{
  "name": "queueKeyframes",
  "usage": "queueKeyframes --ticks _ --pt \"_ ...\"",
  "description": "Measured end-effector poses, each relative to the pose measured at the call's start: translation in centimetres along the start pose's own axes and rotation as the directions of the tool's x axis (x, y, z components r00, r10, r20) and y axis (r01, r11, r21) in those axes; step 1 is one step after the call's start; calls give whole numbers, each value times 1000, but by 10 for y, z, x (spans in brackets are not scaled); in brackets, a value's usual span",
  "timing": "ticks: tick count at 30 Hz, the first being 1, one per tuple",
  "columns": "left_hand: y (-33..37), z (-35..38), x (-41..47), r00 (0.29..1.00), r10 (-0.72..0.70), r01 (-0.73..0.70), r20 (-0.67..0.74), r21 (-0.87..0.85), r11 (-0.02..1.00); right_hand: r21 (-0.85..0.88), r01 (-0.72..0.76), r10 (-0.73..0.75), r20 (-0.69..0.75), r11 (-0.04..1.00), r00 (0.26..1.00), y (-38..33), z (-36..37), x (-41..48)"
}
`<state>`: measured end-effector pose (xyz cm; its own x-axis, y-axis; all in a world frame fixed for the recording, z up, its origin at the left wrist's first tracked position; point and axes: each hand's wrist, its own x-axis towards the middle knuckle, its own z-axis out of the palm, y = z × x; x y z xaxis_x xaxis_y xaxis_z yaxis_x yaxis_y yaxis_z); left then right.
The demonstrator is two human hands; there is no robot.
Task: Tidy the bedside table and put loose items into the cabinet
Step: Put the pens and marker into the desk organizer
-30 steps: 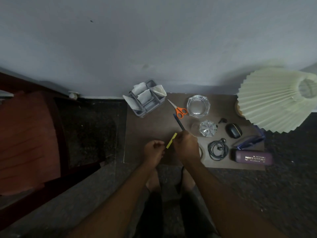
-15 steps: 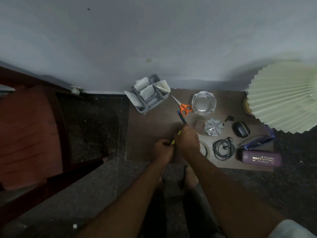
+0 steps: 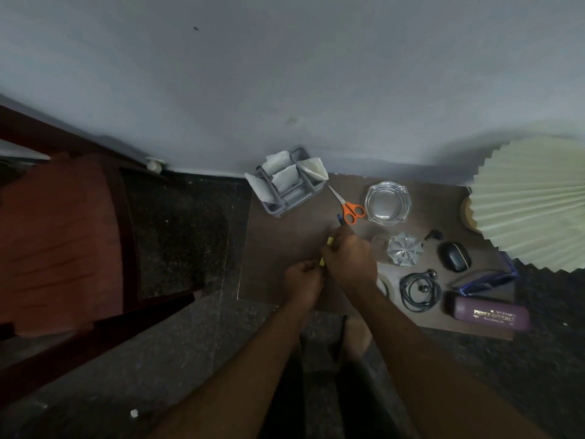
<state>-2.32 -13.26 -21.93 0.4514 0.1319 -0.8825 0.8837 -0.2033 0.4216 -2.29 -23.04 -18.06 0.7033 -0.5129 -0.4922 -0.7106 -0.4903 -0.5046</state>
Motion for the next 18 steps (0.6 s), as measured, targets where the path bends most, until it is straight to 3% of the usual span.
queueKeyframes --ticks 9,18 --pt "58 -9 -7 992 115 -124 -51 -257 959 114 254 -239 -133 960 962 -38 -29 14" --pt "100 -27 -10 980 196 -170 14 -447 879 56 392 -373 -208 918 904 -71 -49 32"
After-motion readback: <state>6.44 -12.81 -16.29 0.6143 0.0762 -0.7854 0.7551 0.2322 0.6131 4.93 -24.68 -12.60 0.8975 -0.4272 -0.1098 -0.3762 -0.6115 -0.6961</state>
